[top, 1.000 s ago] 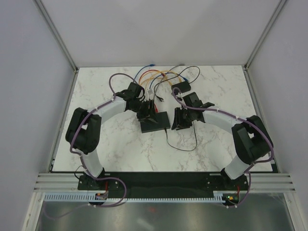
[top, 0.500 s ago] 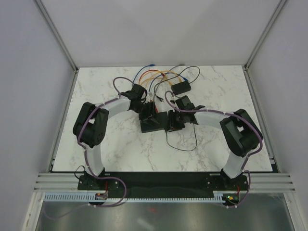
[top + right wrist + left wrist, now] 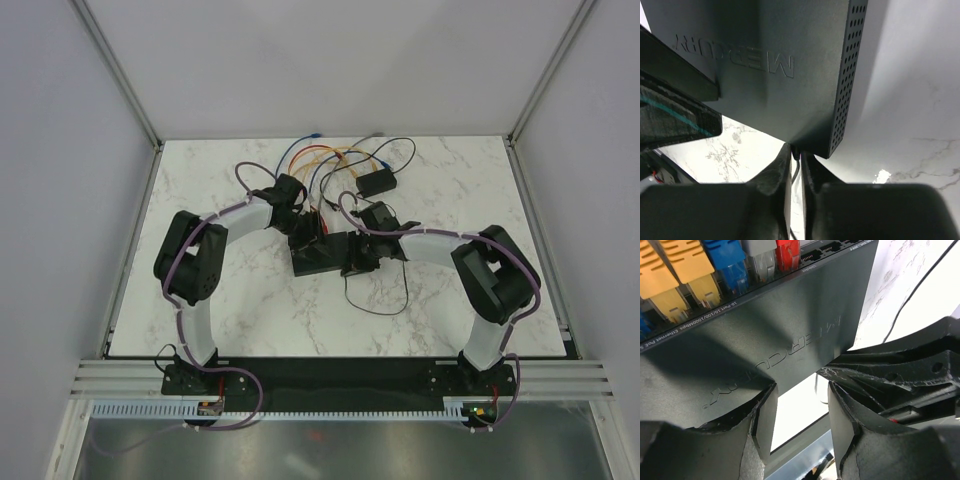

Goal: Pull the plug from the switch port

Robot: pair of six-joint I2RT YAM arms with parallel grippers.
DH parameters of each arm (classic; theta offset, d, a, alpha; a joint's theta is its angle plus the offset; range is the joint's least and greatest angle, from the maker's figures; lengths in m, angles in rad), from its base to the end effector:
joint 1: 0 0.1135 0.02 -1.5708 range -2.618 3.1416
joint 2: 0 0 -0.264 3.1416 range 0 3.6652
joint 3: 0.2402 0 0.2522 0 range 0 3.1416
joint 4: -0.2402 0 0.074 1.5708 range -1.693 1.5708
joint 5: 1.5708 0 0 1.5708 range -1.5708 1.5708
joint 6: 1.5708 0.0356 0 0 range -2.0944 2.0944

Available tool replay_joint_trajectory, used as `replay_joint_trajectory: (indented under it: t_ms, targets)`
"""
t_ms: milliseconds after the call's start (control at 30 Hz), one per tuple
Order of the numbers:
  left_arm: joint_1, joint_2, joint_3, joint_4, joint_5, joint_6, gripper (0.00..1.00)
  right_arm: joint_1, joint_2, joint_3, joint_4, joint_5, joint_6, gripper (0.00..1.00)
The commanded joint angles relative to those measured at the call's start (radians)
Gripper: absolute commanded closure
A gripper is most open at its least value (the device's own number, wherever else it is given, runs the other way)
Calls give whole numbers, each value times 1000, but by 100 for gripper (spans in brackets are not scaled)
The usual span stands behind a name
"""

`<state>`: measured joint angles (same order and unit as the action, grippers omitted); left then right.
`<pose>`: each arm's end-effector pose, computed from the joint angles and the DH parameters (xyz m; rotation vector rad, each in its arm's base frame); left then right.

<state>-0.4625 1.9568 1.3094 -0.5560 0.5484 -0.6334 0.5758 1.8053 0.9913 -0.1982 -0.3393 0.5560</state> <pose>0.3394 -0.1899 0.1608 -0.0982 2.9543 -0.9945 0.2873 0.2006 0.1422 -0.1613 2.7322 0.8156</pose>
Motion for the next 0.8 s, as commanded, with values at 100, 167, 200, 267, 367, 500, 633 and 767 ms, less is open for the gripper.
replay_joint_trajectory:
  t_ms: [100, 167, 200, 267, 367, 500, 633, 767]
  targets:
    - [-13, 51, -4, -47, -57, -63, 47, 1, 37, 9, 31, 11, 22, 100]
    - [-13, 56, -4, -47, -59, -68, 47, 1, 35, -2, 31, -62, 1, 100]
    - [-13, 57, -2, -47, -54, -71, 47, -1, 32, -6, 32, -78, -7, 100]
    - [-13, 62, -4, -48, -54, -80, 47, 1, 11, -35, 32, -92, -13, 100]
    - [-13, 71, 1, -47, -59, -86, 47, 1, -6, -48, -12, 9, -33, 100]
    - [-11, 83, 5, -45, -61, -94, 47, 12, -37, -49, -122, 236, -44, 100]
    - [-13, 97, -2, -41, -54, -92, 47, 55, -40, -22, -184, 395, -60, 100]
    - [-13, 100, -12, -28, -53, -100, 47, 53, -61, -63, -109, 207, -42, 100]
